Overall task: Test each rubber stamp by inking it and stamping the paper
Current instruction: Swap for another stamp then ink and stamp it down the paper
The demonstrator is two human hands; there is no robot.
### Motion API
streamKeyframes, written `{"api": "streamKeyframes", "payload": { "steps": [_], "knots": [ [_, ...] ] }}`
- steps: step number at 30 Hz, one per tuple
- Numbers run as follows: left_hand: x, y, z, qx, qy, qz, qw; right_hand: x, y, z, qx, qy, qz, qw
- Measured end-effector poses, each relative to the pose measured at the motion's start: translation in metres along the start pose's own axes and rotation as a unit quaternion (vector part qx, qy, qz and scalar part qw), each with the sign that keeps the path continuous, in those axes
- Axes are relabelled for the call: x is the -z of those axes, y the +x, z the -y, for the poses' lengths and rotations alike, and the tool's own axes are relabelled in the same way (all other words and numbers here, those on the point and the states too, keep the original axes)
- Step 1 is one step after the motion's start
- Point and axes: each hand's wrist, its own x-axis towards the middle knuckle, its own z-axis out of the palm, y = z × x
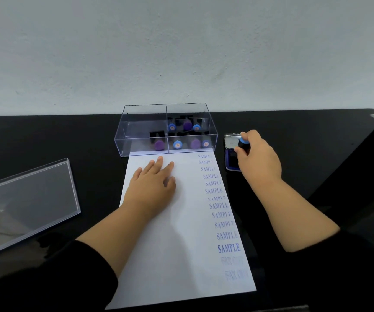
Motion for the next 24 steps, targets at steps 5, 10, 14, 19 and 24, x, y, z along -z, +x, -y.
{"api": "streamKeyframes", "payload": {
  "steps": [5,10,14,19,24],
  "knots": [
    [0.0,0.0,0.0,0.012,-0.002,-0.004,1.0,-0.014,0.0,0.022,0.04,0.064,0.007,0.997],
    [-0.001,0.003,0.001,0.011,0.0,-0.003,1.0,-0.036,0.004,0.042,0.072,0.082,0.021,0.994],
    [-0.002,0.004,0.002,0.008,0.005,-0.005,1.0,-0.045,0.009,0.052,0.078,0.091,0.017,0.993],
    [-0.002,0.005,0.002,0.006,0.007,0.0,1.0,-0.056,0.011,0.052,0.085,0.073,0.028,0.993],
    [-0.002,0.005,0.003,0.008,0.007,-0.001,1.0,-0.062,0.01,0.053,0.098,0.061,0.038,0.993]
  ]
}}
